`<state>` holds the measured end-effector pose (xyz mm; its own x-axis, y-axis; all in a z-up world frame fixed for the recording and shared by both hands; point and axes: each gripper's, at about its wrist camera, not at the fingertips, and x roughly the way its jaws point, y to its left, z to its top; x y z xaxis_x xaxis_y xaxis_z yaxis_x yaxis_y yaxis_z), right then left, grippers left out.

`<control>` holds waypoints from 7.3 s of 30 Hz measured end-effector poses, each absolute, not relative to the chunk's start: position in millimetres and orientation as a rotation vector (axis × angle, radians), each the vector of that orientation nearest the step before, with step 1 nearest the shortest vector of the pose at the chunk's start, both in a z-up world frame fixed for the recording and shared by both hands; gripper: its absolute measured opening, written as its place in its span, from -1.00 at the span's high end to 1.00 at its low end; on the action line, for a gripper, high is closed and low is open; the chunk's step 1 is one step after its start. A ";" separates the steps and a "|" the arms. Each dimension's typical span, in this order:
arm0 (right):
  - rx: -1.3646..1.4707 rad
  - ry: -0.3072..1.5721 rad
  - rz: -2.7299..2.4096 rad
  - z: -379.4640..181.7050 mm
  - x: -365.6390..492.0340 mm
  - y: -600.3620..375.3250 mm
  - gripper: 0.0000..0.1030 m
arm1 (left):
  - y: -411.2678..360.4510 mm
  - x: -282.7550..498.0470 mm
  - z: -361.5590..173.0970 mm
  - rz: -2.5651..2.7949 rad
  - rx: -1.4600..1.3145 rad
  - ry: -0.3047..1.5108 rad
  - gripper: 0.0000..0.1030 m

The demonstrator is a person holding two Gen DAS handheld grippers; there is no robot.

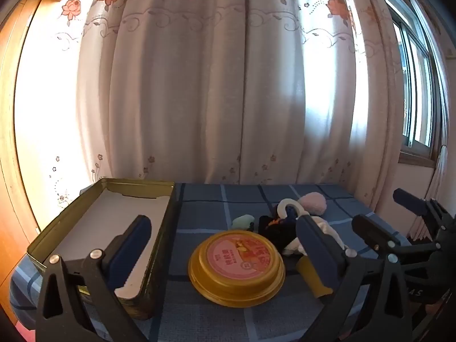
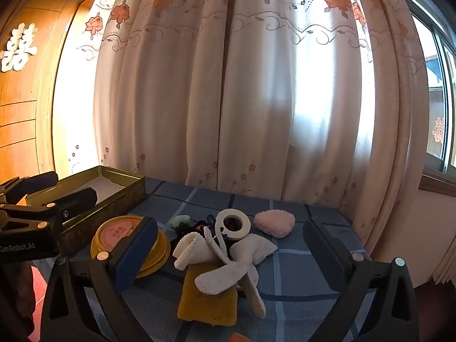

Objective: Organize soft objects

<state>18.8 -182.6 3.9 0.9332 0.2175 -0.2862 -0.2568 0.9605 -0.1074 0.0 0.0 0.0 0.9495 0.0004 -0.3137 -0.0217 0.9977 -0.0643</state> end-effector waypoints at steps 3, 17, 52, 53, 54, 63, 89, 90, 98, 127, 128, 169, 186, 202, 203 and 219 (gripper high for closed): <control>-0.146 0.281 0.244 3.5 19.4 -182.9 -0.99 | -2.6 -0.1 0.4 0.019 -0.050 0.317 -1.00; -0.150 0.283 0.246 1.6 19.5 -181.1 -0.99 | -3.0 -3.2 0.1 -0.006 -0.061 0.308 -1.00; -0.140 0.306 0.253 -5.7 21.0 -180.7 -0.99 | -0.1 -1.5 -0.2 0.002 -0.064 0.316 -1.00; -0.138 0.307 0.253 -5.7 21.1 -180.6 -0.99 | 0.2 -1.4 -0.2 0.002 -0.063 0.317 -1.00; -0.138 0.308 0.254 -5.8 20.8 -180.6 -0.99 | 0.2 -1.3 -0.6 0.002 -0.062 0.317 -1.00; -0.138 0.312 0.255 -4.4 22.6 -181.0 -0.99 | 0.1 -1.5 -1.9 0.000 -0.060 0.315 -1.00; 0.020 0.492 0.274 -2.9 77.7 -228.0 -0.98 | 5.5 16.6 -11.9 0.043 -0.058 0.334 -1.00; 0.032 0.513 0.282 -4.6 82.5 -230.9 -0.97 | 6.5 18.3 -12.1 0.045 -0.062 0.337 -1.00; 0.120 0.657 0.432 -20.2 109.6 -219.9 -0.62 | 6.1 26.8 -15.8 0.035 -0.069 0.360 -1.00; 0.289 0.712 0.493 -43.1 137.2 -240.0 0.81 | -4.3 32.1 -20.7 -0.037 -0.074 0.395 -1.00; 0.284 0.687 0.490 -38.2 133.9 -240.9 0.81 | -7.2 32.6 -21.1 -0.043 -0.068 0.398 -1.00; 0.229 0.445 0.302 -38.9 134.7 -272.0 0.80 | -85.7 86.8 -38.6 -0.304 0.073 0.478 0.73; 0.183 0.288 0.262 -24.9 121.5 -254.8 0.80 | -35.1 67.2 -22.9 -0.155 0.018 0.195 0.73; 0.094 0.229 0.298 -19.6 109.8 -212.9 0.80 | 7.7 73.9 -23.3 -0.054 -0.058 0.209 0.74; 0.086 0.226 0.301 -19.6 108.3 -209.8 0.80 | 9.3 73.8 -23.3 -0.050 -0.059 0.208 0.73; 0.020 0.179 0.352 -17.1 96.4 -165.1 0.80 | 30.7 72.2 -22.2 0.025 -0.084 0.190 0.74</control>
<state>96.4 -165.1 -17.1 0.9232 0.3444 -0.1705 -0.3409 0.9387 0.0501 72.2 30.7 -22.2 0.9818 0.0166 -0.1894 -0.0325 0.9962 -0.0812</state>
